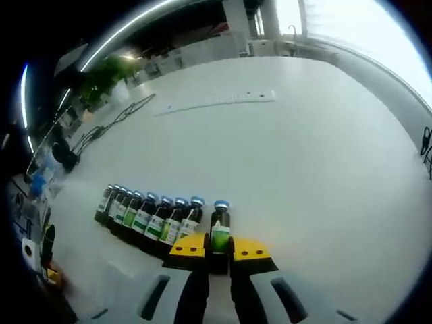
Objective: Grip medicine bottles put into box
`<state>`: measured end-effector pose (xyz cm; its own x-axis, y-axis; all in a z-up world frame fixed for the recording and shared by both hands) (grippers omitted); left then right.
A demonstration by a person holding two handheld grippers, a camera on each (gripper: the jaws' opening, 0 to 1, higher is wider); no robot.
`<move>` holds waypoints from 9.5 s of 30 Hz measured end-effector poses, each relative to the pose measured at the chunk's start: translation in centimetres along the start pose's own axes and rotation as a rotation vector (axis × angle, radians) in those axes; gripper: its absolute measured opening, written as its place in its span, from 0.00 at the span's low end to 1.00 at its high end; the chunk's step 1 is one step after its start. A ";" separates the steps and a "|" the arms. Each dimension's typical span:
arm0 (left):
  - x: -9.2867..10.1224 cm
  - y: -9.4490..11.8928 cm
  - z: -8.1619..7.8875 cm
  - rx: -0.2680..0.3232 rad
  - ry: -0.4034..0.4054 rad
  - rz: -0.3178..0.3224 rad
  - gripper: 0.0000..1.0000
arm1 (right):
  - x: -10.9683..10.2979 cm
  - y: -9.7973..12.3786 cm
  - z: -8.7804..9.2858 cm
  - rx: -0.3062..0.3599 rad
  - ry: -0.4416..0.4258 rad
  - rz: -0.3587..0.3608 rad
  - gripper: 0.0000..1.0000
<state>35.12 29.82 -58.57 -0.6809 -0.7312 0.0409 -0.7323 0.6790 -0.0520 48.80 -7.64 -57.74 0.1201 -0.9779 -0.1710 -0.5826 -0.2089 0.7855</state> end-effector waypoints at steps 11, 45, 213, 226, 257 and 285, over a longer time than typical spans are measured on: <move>0.0 0.0 0.0 0.001 -0.005 0.003 0.51 | 0.6 0.5 -0.9 0.033 -0.069 0.011 0.07; 0.5 0.1 -0.2 -0.002 -0.030 0.013 0.52 | -4.2 8.2 1.3 0.155 -0.298 -0.148 0.06; 0.8 -0.2 0.0 -0.016 -0.063 0.030 0.53 | -6.9 8.5 4.2 0.213 0.164 -0.099 0.03; 1.5 0.0 -0.1 -0.016 -0.084 0.061 0.53 | -4.4 4.9 0.2 0.124 0.029 -0.095 0.08; 1.6 -0.1 -0.1 -0.013 -0.108 0.065 0.52 | -2.6 0.1 -1.1 0.009 -0.004 -0.054 0.04; 1.7 0.0 -0.1 -0.014 -0.122 0.062 0.52 | -1.8 0.9 -1.2 0.058 -0.078 -0.012 0.00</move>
<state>34.02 28.59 -58.41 -0.7191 -0.6899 -0.0836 -0.6896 0.7233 -0.0370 49.02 -6.05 -55.99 0.0658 -0.9714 -0.2283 -0.6271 -0.2182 0.7477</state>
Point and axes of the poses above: the point that each gripper's makers call its tool centre point, and the gripper's own axes: y roughly backward along the fingers, x roughly to its right, z roughly out of its underside, the point moved 10 cm from there along y, roughly backward along the fingers, and after that the axes turned 1 degree about y, right-handed, at the moved point
